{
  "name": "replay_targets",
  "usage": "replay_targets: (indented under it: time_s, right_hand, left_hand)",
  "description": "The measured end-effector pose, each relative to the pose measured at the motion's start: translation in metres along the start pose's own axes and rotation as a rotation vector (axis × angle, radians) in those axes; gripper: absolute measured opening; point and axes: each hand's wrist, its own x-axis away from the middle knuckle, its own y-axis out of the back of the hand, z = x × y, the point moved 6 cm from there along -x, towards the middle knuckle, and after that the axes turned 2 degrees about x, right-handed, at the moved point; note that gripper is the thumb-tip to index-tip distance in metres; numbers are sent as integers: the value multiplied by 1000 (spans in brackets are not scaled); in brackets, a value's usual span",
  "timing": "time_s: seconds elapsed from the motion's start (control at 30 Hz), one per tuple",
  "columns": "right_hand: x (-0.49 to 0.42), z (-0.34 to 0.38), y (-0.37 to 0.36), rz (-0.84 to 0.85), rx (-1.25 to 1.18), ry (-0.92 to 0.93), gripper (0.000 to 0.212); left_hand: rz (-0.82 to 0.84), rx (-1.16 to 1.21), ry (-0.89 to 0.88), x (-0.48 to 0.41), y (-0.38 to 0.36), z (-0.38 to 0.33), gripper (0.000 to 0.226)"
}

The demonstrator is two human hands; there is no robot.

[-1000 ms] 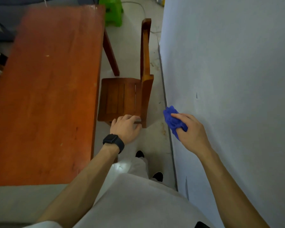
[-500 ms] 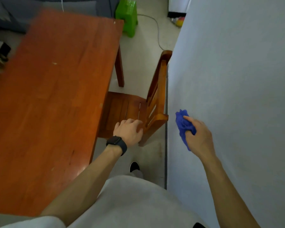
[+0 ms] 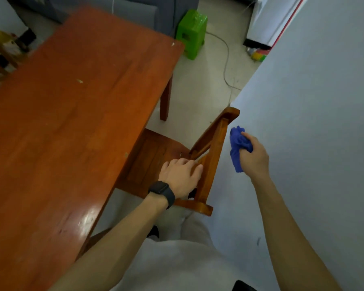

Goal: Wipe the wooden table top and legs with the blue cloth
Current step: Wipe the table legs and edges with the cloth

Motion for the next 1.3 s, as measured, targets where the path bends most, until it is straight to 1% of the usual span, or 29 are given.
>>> replay_targets:
  time_s: [0.07,0.17,0.27,0.33,0.4,0.47,0.57,0.67,0.77,0.93,1.03,1.1,1.17,1.23,1.3]
  right_hand:
    - [-42,-4,-16,86,-34,-32,47]
    - [-90,-6,-37,193,-23,-30,40]
    - [-116,-26,-45,242,14,-52,36]
    - [-122,-38,-55,328,37,-42,41]
    - [-126,-43,-72,437,92,-20,54]
    - [-129,-43,-85,469,121,-7,59]
    - [-128,-41,-96,456,103,-33,50]
    - [-133,-29,-107,487,77,-53,57]
    - [-142,-2,-125,554,111,-8,63]
    - [-144,35,-158,690,222,88,46]
    - [-153,45,-162,785,364,197,43]
    - [-166,50,-158,835,441,242,44]
    - [-187,55,-153,859,475,260,48]
    - [-220,61,-158,890,493,279,58]
    - [-259,70,-172,906,490,317,63]
  left_hand:
    - [14,26,33,-20,-2,-12,66]
    - [42,70,104,-44,-6,-26,71]
    - [90,135,157,-55,-20,-41,80]
    - [78,115,168,-63,-25,-45,84]
    - [62,109,168,-73,-27,-45,84]
    - [73,77,149,-78,-29,-44,88]
    - [39,11,113,-77,-27,-41,90]
    - [-6,25,116,-78,-12,-35,87]
    - [-47,6,149,-78,11,-17,87]
    - [-8,25,217,-69,37,17,88]
    - [17,-10,204,-63,45,34,81]
    - [-15,2,225,-64,61,42,71]
    - [-120,68,291,-74,85,48,62]
    - [-232,74,331,-95,113,50,51]
    - [-290,103,355,-127,133,52,43]
